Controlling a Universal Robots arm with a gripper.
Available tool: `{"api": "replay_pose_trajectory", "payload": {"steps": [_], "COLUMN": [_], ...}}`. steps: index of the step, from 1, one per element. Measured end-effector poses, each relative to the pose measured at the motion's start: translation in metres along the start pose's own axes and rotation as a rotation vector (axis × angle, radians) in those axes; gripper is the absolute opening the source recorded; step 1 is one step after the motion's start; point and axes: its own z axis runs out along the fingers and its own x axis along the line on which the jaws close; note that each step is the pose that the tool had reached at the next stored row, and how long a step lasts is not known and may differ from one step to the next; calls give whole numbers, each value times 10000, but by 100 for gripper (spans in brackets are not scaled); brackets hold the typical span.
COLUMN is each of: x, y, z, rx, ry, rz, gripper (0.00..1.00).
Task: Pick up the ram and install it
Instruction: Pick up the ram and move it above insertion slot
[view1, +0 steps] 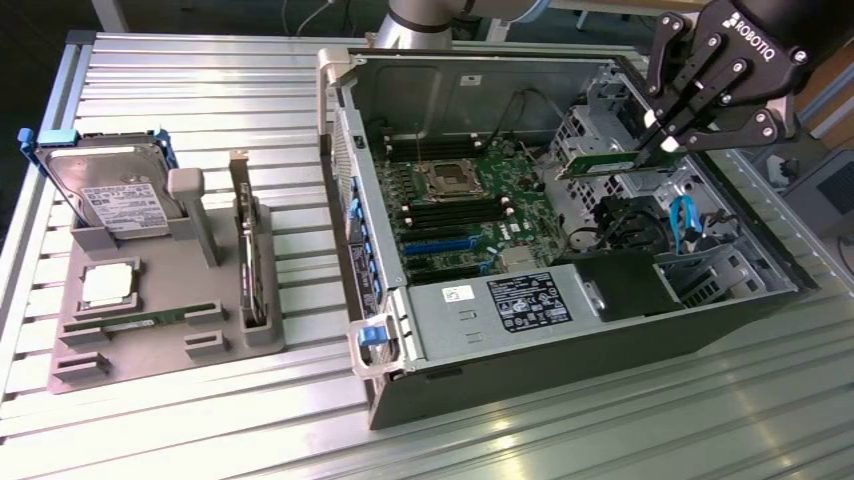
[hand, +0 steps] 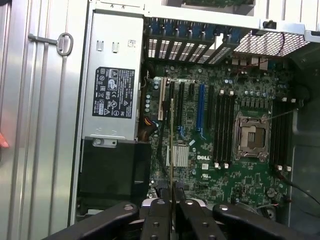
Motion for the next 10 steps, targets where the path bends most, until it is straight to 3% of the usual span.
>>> {"api": "replay_pose_trajectory", "payload": {"steps": [10], "x": [-12], "y": [-5], "z": [0], "rx": [0], "ry": [0], "rz": [-2], "gripper": [13]}}
